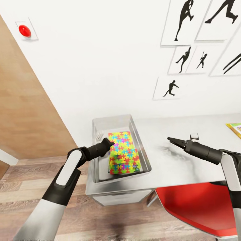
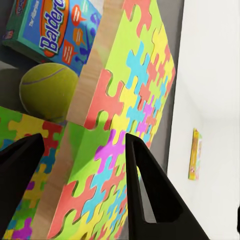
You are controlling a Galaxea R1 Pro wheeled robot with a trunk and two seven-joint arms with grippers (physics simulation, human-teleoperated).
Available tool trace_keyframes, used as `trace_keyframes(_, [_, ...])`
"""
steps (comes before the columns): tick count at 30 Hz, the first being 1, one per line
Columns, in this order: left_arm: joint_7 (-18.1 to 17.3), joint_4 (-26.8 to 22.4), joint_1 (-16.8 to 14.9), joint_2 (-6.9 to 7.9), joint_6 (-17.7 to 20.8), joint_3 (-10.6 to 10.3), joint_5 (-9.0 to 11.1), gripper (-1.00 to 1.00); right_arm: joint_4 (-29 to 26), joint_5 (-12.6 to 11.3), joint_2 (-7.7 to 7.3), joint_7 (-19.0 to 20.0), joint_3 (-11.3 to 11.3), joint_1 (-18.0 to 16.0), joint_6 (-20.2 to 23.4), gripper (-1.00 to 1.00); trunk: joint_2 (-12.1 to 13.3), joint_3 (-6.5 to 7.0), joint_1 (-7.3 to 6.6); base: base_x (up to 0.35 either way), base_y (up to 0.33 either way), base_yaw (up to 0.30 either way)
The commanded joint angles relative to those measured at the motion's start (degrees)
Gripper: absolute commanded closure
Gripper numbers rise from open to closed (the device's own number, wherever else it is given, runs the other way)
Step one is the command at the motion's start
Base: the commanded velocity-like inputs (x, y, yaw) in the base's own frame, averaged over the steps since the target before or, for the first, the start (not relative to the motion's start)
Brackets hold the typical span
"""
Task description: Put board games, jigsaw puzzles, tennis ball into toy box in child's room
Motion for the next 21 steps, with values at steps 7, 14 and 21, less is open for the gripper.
trace_keyframes(7, [1.03,0.07,-0.98,-1.42,0.12,-0.17,0.43,1.00,-0.09,0.21,-0.02,0.33,-0.17,-0.01,0.19,-1.00,-0.11,-0.66,0.03,0.000,0.000,0.000])
trace_keyframes(14, [1.33,0.25,-1.41,-2.22,0.03,-0.21,0.50,1.00,-0.07,0.20,-0.02,0.35,-0.25,0.00,0.19,-1.00,-0.11,-0.88,0.03,0.000,0.000,0.000])
trace_keyframes(21, [1.39,0.63,-1.51,-2.54,-0.05,-0.25,0.54,1.00,-0.07,0.20,-0.02,0.35,-0.46,0.00,0.19,-1.00,-0.11,-0.95,0.03,0.000,0.000,0.000])
